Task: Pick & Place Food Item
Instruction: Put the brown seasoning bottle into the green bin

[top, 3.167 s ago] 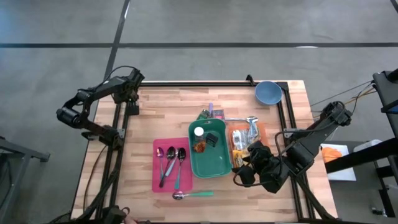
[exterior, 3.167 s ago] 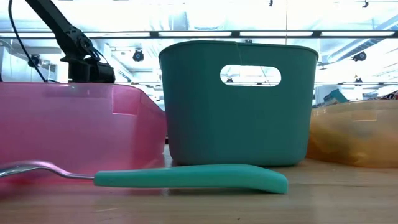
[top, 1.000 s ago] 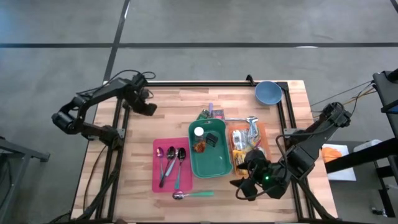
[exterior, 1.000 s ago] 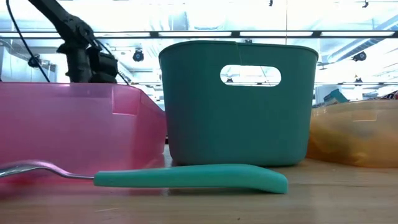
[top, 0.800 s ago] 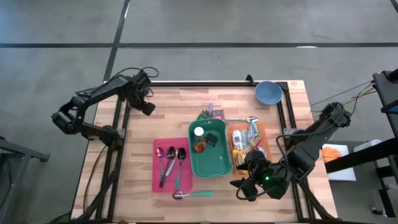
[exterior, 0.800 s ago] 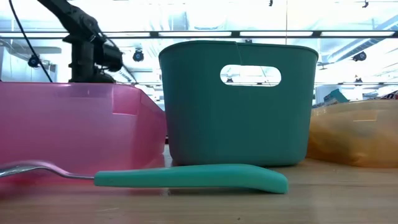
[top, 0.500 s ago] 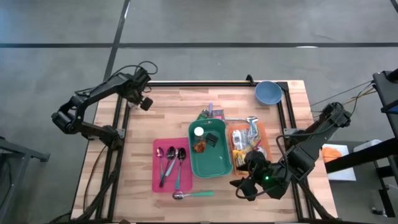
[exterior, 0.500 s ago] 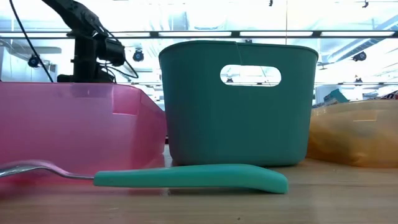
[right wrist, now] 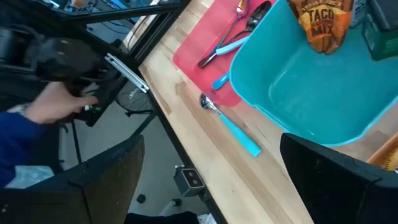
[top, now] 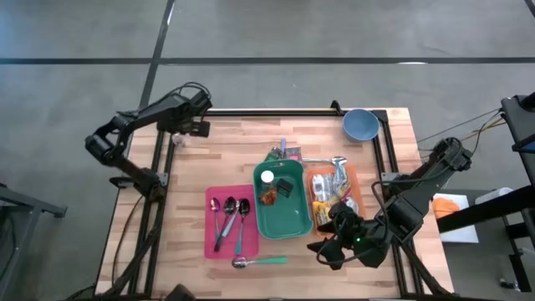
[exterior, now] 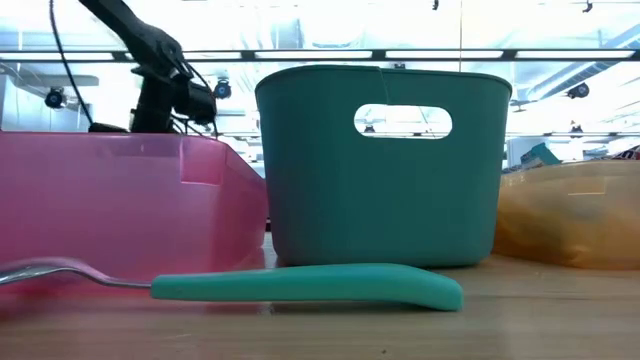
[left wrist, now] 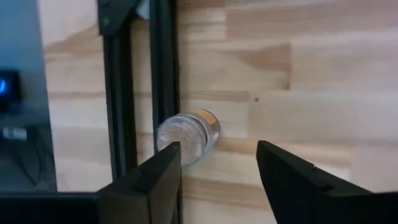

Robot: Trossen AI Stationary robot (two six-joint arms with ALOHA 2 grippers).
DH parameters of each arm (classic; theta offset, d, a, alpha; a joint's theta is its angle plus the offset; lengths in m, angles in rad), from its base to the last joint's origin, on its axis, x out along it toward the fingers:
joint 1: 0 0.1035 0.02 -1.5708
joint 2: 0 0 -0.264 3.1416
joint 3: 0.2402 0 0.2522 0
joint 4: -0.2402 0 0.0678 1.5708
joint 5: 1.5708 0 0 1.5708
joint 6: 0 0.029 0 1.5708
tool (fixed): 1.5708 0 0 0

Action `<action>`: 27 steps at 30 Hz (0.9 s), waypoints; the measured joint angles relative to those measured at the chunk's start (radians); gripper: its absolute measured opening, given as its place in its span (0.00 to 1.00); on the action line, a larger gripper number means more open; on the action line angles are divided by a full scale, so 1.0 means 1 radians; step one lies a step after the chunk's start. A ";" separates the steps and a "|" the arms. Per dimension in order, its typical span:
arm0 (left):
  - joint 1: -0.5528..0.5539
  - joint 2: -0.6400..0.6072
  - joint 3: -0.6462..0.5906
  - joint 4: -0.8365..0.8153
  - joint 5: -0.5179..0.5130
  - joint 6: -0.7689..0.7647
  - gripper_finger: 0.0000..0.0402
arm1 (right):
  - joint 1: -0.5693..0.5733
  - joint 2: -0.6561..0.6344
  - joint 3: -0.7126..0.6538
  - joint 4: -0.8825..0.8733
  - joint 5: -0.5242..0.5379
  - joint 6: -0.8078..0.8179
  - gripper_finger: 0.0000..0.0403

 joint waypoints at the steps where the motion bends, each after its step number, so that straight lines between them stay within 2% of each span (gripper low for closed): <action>1: 0.000 0.022 0.010 -0.004 -0.005 -0.044 0.53 | 0.000 0.000 0.000 0.006 0.000 -0.001 0.92; 5: 0.007 0.100 0.035 -0.024 0.007 -0.233 0.54 | 0.000 0.000 0.000 0.019 0.000 0.004 0.92; 9: 0.049 0.148 0.035 -0.047 0.160 -0.490 0.54 | 0.000 0.000 0.000 0.019 0.000 0.004 0.92; 12: 0.067 0.151 0.018 -0.012 0.256 -0.526 0.54 | 0.003 0.000 0.000 0.022 0.000 0.005 0.92; 19: 0.069 0.104 0.005 -0.022 0.268 -0.630 0.54 | 0.007 0.000 0.000 0.020 0.001 -0.040 0.92; 23: 0.068 0.057 0.005 -0.027 0.335 -0.667 0.54 | 0.007 0.000 0.000 0.019 -0.001 -0.123 0.92; 25: 0.068 0.021 0.005 -0.041 0.369 -0.725 0.54 | 0.007 0.000 0.000 0.019 -0.001 -0.159 0.92; 27: 0.067 -0.019 0.005 -0.077 0.392 -0.846 0.54 | 0.007 0.002 0.000 0.019 -0.002 -0.186 0.92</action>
